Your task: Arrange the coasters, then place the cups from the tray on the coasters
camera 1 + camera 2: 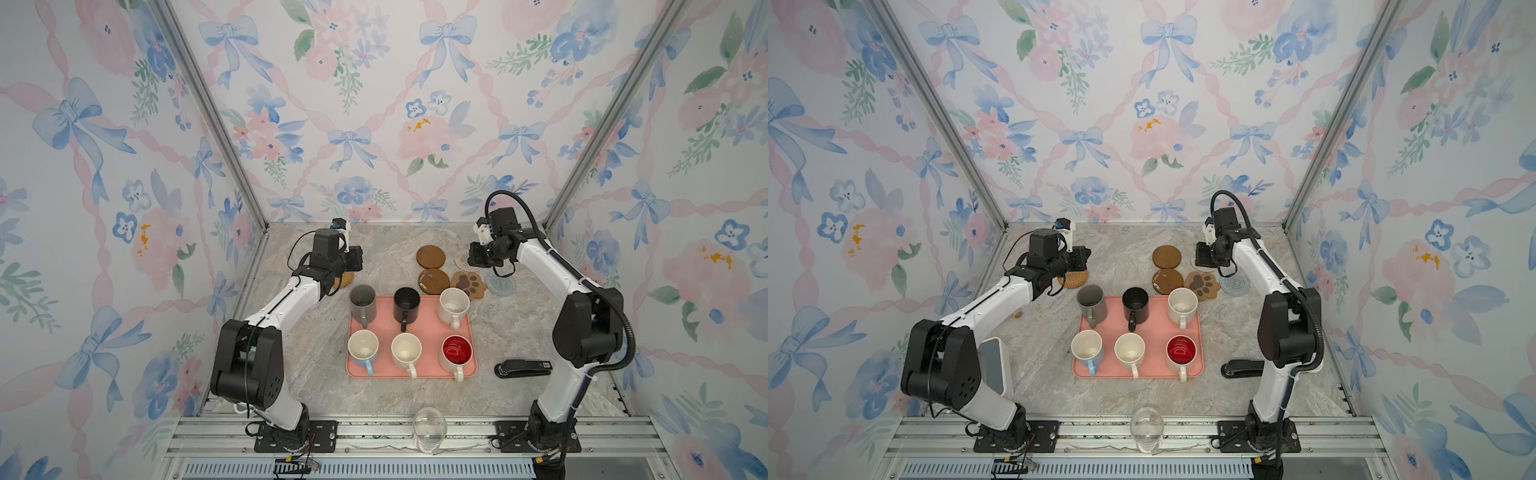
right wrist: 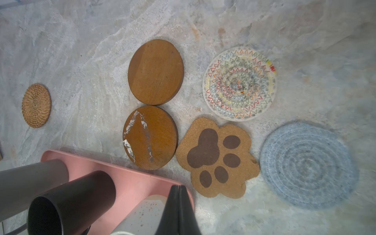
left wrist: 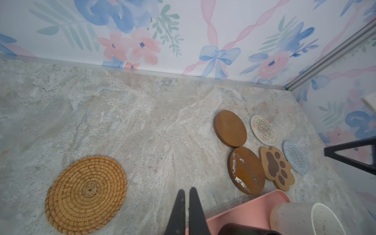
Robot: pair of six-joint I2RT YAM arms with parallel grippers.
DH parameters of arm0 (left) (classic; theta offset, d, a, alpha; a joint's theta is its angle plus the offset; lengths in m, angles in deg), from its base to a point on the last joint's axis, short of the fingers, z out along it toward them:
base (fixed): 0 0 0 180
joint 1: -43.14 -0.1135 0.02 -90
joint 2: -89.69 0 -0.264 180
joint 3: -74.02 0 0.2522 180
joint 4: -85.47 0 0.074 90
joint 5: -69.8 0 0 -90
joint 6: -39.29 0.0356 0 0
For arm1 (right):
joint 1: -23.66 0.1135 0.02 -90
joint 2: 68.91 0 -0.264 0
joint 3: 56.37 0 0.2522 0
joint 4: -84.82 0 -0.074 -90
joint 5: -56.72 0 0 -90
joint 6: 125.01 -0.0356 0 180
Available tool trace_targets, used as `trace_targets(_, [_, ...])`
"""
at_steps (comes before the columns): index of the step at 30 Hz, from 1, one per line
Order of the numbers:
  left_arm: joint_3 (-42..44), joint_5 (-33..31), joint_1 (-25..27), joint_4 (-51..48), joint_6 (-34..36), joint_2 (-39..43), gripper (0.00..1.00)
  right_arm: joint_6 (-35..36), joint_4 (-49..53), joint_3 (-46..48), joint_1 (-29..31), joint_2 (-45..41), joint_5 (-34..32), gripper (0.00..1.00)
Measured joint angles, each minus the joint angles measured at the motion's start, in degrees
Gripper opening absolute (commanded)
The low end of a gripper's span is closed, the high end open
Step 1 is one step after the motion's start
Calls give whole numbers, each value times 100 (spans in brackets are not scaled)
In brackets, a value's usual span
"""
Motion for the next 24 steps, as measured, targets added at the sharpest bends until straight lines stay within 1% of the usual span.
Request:
trace_targets(6, [461, -9, 358, 481, -2, 846, 0, 22, 153, -326, 0, 721, 192, 0])
trace_targets(13, [870, -105, 723, 629, -13, 1388, 0, -4, 223, -568, 0, 1386, 328, 0])
trace_targets(18, [1091, -179, 892, 629, -13, 1738, 0, -50, 264, -608, 0, 1604, 339, 0])
trace_targets(24, [1351, -306, 1019, 638, -15, 2179, 0, -92, 291, -614, 9, 1670, 341, 0])
